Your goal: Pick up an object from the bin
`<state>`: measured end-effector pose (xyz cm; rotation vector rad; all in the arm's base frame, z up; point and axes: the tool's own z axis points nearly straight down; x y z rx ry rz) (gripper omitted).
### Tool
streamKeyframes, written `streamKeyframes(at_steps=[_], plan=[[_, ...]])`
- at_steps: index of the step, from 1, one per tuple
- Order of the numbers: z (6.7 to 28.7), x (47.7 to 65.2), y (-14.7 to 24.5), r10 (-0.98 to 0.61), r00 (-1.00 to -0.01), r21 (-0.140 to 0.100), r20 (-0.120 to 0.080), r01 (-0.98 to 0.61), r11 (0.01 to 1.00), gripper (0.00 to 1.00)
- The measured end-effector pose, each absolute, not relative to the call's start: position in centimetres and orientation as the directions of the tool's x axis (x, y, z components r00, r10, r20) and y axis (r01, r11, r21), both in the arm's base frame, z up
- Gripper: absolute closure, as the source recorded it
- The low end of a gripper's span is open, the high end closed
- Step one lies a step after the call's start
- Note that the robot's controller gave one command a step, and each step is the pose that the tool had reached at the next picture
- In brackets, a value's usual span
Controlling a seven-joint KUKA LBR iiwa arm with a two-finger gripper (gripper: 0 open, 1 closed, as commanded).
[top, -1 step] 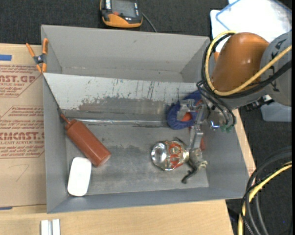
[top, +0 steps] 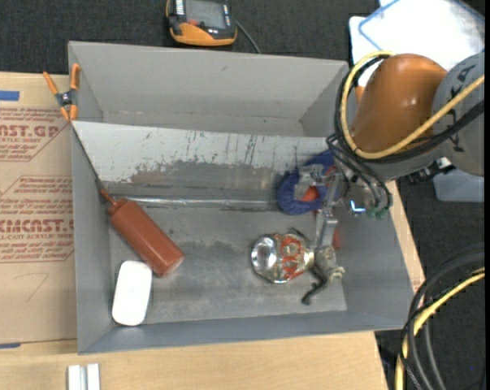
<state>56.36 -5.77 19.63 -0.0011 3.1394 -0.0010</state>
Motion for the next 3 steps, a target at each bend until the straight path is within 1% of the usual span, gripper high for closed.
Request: streamKeyframes(at_steps=[1,2,3], plan=[[14.8,55.8,-7.9,-0.324,-0.946,-0.001,-0.003,-0.324,0.946,0.00],[15.3,55.7,-5.1,-0.377,-0.926,-0.002,-0.006,-0.377,0.926,0.00],[9.2,55.8,-8.1,-0.551,-0.834,-0.002,0.000,-0.551,0.834,0.00]])
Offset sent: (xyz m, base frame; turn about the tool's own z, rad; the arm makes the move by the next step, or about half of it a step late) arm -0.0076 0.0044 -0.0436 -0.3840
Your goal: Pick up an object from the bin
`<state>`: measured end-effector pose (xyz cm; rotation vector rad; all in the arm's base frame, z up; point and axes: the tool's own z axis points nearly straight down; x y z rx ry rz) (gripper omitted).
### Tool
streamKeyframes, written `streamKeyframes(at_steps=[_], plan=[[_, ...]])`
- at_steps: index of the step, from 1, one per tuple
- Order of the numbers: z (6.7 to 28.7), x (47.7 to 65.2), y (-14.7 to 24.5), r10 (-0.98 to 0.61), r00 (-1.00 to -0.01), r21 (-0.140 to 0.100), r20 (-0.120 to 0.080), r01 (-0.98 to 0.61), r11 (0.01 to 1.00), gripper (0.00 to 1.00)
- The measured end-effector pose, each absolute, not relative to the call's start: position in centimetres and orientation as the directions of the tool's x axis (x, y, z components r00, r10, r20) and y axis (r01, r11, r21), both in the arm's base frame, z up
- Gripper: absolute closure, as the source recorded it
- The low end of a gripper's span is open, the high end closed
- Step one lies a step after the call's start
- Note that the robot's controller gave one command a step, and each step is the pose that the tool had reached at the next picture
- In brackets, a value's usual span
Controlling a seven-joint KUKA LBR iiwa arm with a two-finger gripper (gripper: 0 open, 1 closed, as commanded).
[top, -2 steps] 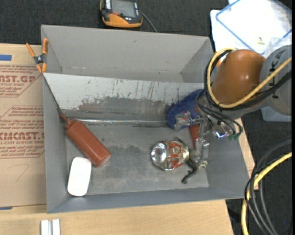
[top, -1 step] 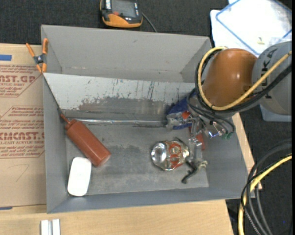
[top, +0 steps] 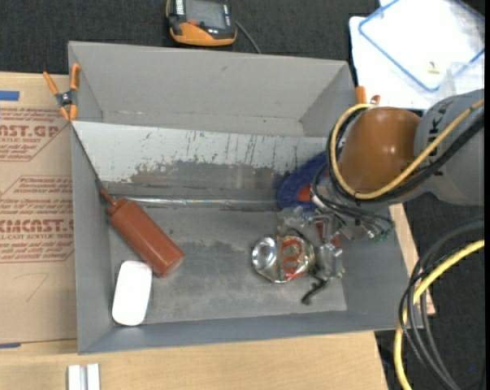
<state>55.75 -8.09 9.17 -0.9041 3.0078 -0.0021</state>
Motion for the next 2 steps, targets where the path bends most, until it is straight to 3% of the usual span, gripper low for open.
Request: streamKeyframes(at_steps=[1,2], plan=[[10.32,55.36,-5.98,-0.585,-0.811,-0.004,-0.009,-0.585,0.811,1.00],[10.32,55.36,-5.98,-0.585,-0.811,-0.004,-0.010,-0.585,0.811,1.00]])
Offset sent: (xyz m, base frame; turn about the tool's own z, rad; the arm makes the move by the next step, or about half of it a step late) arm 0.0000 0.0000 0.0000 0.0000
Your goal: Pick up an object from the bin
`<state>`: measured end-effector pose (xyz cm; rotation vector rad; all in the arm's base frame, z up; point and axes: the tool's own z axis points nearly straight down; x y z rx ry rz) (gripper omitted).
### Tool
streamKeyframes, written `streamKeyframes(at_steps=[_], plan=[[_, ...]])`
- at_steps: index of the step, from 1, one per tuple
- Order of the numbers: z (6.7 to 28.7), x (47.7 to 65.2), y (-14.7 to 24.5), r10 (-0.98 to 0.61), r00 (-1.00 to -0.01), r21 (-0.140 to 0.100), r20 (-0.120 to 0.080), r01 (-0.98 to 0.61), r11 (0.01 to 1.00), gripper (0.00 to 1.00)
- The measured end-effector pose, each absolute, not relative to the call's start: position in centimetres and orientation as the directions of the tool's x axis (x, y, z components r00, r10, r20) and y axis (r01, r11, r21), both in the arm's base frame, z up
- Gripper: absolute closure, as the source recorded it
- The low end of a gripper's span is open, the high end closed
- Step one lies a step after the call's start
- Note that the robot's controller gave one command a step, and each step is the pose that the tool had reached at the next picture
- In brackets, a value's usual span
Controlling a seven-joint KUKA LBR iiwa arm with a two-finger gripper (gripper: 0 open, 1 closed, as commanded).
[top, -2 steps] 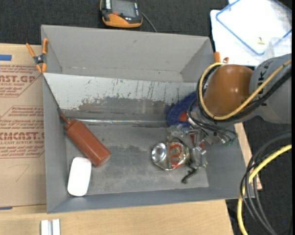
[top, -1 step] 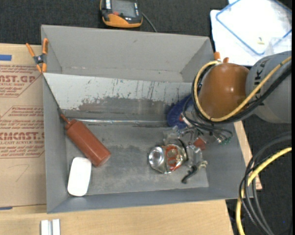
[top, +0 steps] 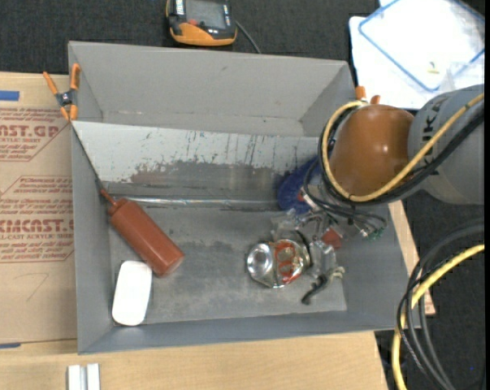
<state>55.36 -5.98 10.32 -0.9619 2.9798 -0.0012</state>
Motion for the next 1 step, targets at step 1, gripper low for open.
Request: streamKeyframes(at_steps=[1], plan=[[10.32,55.37,-5.97,-0.585,-0.811,-0.004,-0.010,-0.585,0.811,1.00]])
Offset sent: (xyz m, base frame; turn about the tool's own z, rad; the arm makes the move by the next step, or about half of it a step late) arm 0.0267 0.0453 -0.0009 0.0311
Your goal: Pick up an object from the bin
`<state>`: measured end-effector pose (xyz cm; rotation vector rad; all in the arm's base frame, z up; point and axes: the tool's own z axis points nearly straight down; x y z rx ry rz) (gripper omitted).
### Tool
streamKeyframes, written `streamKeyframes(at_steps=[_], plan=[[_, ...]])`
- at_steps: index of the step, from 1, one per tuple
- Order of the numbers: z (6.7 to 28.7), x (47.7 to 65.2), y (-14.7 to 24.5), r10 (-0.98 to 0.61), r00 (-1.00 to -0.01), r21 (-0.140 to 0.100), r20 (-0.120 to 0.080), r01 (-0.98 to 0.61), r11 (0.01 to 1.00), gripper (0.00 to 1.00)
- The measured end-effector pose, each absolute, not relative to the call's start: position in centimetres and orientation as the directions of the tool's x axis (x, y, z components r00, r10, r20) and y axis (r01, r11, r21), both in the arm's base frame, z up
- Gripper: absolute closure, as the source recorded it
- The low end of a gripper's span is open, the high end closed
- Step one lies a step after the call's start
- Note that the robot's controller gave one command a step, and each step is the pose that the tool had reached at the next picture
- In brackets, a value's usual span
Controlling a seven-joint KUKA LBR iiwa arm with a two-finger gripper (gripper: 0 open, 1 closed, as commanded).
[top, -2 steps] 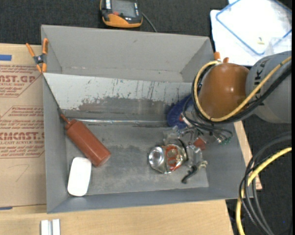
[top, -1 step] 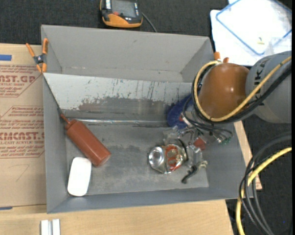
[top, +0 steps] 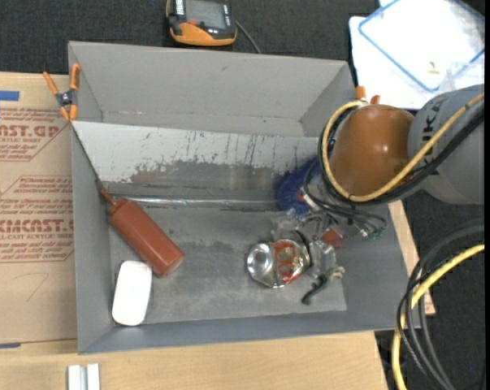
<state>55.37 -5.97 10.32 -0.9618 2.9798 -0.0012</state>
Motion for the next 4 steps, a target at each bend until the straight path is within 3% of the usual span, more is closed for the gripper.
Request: streamKeyframes(at_steps=[1,3,4], plan=[[10.4,58.2,-1.2,-0.559,-0.829,-0.004,-0.017,-0.559,0.829,1.00],[10.4,58.2,-1.2,-0.559,-0.829,-0.004,-0.017,-0.559,0.829,1.00],[7.2,57.5,-2.3,-0.714,-0.700,-0.010,-0.022,-0.714,0.700,1.00]])
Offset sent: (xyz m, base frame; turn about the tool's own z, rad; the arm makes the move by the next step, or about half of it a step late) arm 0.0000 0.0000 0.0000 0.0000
